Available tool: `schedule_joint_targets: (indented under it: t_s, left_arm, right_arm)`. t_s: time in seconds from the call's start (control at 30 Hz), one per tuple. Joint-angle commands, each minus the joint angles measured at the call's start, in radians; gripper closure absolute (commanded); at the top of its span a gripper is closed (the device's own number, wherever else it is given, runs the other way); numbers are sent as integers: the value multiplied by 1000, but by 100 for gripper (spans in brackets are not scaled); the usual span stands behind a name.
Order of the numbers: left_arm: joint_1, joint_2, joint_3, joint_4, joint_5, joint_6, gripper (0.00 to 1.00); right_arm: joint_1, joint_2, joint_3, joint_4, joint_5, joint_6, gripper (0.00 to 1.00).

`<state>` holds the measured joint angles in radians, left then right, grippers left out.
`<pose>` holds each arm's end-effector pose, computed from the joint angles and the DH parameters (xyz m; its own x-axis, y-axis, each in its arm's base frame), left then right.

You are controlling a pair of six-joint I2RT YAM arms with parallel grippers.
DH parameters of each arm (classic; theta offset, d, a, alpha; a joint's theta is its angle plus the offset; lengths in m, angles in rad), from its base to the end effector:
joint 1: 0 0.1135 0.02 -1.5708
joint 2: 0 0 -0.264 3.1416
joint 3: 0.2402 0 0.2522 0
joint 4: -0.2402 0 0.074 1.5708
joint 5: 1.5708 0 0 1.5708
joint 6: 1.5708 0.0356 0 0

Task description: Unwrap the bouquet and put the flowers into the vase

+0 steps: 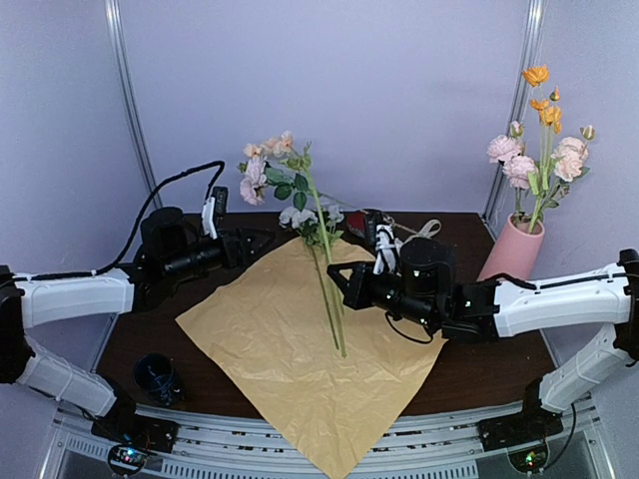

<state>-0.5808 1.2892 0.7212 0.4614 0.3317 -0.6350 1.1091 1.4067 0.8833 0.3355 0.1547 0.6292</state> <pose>0.2381 -0.1702 0.2744 -0.5399 -0.3165 -0.7800 0.5828 0.5280 -0.6177 0.1503 0.2897 0.2831 -0.5482 0.2036 -0.8112 -0.6117 0.5639 0.5549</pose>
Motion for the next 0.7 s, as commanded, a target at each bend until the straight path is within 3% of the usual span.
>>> schedule_joint_targets:
  t_s: [0.0, 0.4, 0.67]
  left_arm:
    - [-18, 91, -1, 203, -31, -180, 5]
    - [-24, 329, 114, 369, -86, -322, 5]
    - [-26, 362, 144, 492, -127, -360, 6]
  right_arm:
    - [18, -13, -32, 76, -32, 27, 100]
    - [29, -28, -63, 125, -111, 73, 100]
    - [37, -79, -77, 118, -99, 86, 100]
